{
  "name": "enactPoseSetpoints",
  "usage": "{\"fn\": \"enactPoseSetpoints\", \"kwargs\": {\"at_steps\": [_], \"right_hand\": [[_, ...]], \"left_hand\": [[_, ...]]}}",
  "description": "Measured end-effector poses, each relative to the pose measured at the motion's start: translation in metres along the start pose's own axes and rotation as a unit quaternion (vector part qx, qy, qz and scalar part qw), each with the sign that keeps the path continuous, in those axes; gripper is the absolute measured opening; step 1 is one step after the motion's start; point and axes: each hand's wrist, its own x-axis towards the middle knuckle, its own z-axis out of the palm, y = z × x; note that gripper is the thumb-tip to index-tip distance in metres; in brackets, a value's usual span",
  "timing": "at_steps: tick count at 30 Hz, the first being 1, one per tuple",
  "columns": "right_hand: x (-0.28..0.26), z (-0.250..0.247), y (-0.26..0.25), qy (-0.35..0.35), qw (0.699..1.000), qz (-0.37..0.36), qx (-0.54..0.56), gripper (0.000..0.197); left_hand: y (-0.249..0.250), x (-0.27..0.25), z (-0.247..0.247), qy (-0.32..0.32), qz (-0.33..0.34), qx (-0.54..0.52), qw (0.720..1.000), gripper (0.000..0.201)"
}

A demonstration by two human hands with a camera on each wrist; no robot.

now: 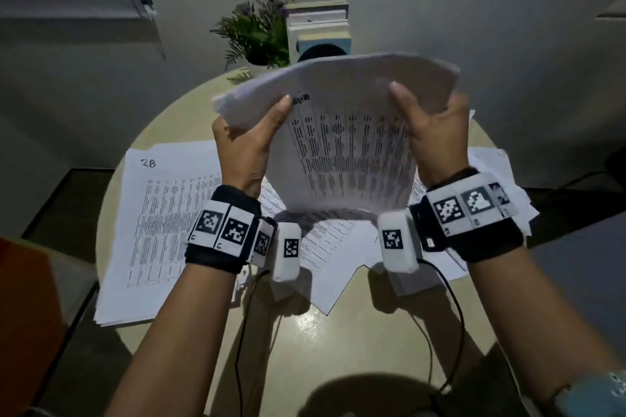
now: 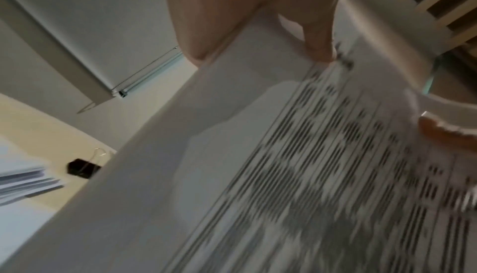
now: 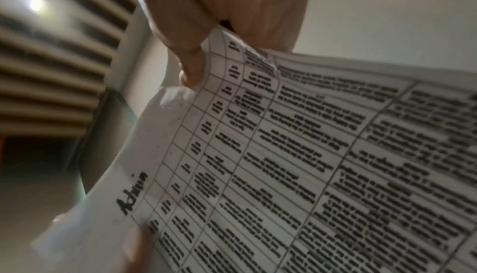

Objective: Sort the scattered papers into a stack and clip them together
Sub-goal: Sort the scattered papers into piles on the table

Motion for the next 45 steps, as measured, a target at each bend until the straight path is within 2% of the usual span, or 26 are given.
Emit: {"fn": "enactPoseSetpoints", "kwargs": {"at_steps": [3, 5, 6, 8, 10, 11, 12, 14, 16, 18, 19, 20, 22, 25, 27, 28, 29, 31, 35, 37, 40, 43, 45], "right_hand": [[0.016, 0.017, -0.019, 0.060, 0.996, -0.034, 0.052, 0.009], [0.027, 0.030, -0.025, 0.090, 0.990, -0.033, 0.103, 0.012], [0.031, 0.038, -0.024, 0.075, 0.986, -0.036, 0.141, 0.011], [0.028, 0.060, -0.011, 0.017, 0.988, -0.019, 0.150, 0.024], [0.010, 0.087, 0.017, -0.064, 0.997, 0.039, 0.008, 0.018], [-0.004, 0.101, 0.035, -0.117, 0.988, 0.070, -0.076, 0.014], [-0.019, 0.114, 0.056, -0.158, 0.971, 0.091, -0.153, 0.020], [-0.048, 0.134, 0.086, -0.233, 0.936, 0.134, -0.226, 0.037], [-0.076, 0.151, 0.103, -0.266, 0.913, 0.204, -0.234, 0.042], [-0.099, 0.161, 0.123, -0.283, 0.889, 0.244, -0.264, 0.026], [-0.108, 0.166, 0.132, -0.290, 0.877, 0.245, -0.295, 0.011], [-0.115, 0.170, 0.139, -0.295, 0.868, 0.237, -0.322, 0.005], [-0.125, 0.174, 0.154, -0.316, 0.847, 0.227, -0.362, 0.012], [-0.135, 0.177, 0.170, -0.306, 0.840, 0.241, -0.379, 0.013], [-0.138, 0.177, 0.175, -0.286, 0.843, 0.261, -0.374, 0.013], [-0.139, 0.176, 0.177, -0.275, 0.841, 0.261, -0.385, 0.021], [-0.139, 0.175, 0.178, -0.268, 0.831, 0.260, -0.413, 0.037], [-0.146, 0.175, 0.177, -0.279, 0.795, 0.262, -0.471, 0.064], [-0.166, 0.186, 0.174, -0.357, 0.740, 0.267, -0.504, 0.080], [-0.161, 0.181, 0.175, -0.372, 0.739, 0.268, -0.493, 0.076], [-0.125, 0.155, 0.183, -0.336, 0.773, 0.243, -0.479, 0.060], [-0.070, 0.116, 0.192, -0.241, 0.806, 0.237, -0.486, 0.048], [-0.036, 0.086, 0.192, -0.182, 0.807, 0.260, -0.499, 0.041]], "left_hand": [[-0.010, 0.004, -0.021, -0.031, -0.015, 0.067, 0.997, 0.021], [-0.016, 0.004, -0.038, -0.025, -0.020, 0.128, 0.991, 0.027], [-0.017, 0.007, -0.048, -0.008, -0.021, 0.153, 0.988, 0.033], [-0.015, 0.016, -0.069, 0.030, -0.017, 0.201, 0.979, 0.034], [-0.009, 0.029, -0.093, 0.056, -0.018, 0.213, 0.975, 0.016], [-0.006, 0.037, -0.107, 0.071, -0.029, 0.220, 0.973, 0.009], [-0.006, 0.045, -0.121, 0.091, -0.039, 0.238, 0.966, 0.019], [-0.010, 0.061, -0.152, 0.118, -0.069, 0.301, 0.944, 0.030], [-0.019, 0.070, -0.182, 0.145, -0.111, 0.349, 0.919, 0.033], [-0.033, 0.070, -0.208, 0.170, -0.160, 0.395, 0.888, 0.035], [-0.041, 0.067, -0.220, 0.174, -0.185, 0.421, 0.871, 0.036], [-0.048, 0.063, -0.229, 0.170, -0.210, 0.440, 0.856, 0.037], [-0.060, 0.053, -0.244, 0.154, -0.252, 0.467, 0.834, 0.036], [-0.078, 0.044, -0.259, 0.123, -0.294, 0.527, 0.788, 0.035], [-0.086, 0.040, -0.265, 0.128, -0.305, 0.544, 0.771, 0.033], [-0.089, 0.039, -0.267, 0.130, -0.312, 0.530, 0.778, 0.035], [-0.093, 0.037, -0.268, 0.124, -0.325, 0.503, 0.791, 0.042], [-0.100, 0.034, -0.267, 0.098, -0.359, 0.463, 0.804, 0.062], [-0.105, 0.033, -0.256, 0.051, -0.363, 0.502, 0.783, 0.077], [-0.105, 0.035, -0.250, 0.050, -0.368, 0.516, 0.772, 0.080], [-0.106, 0.036, -0.236, 0.059, -0.336, 0.567, 0.750, 0.087], [-0.105, 0.030, -0.195, -0.010, -0.270, 0.604, 0.750, 0.088], [-0.105, 0.018, -0.160, -0.070, -0.252, 0.608, 0.750, 0.091]]}}
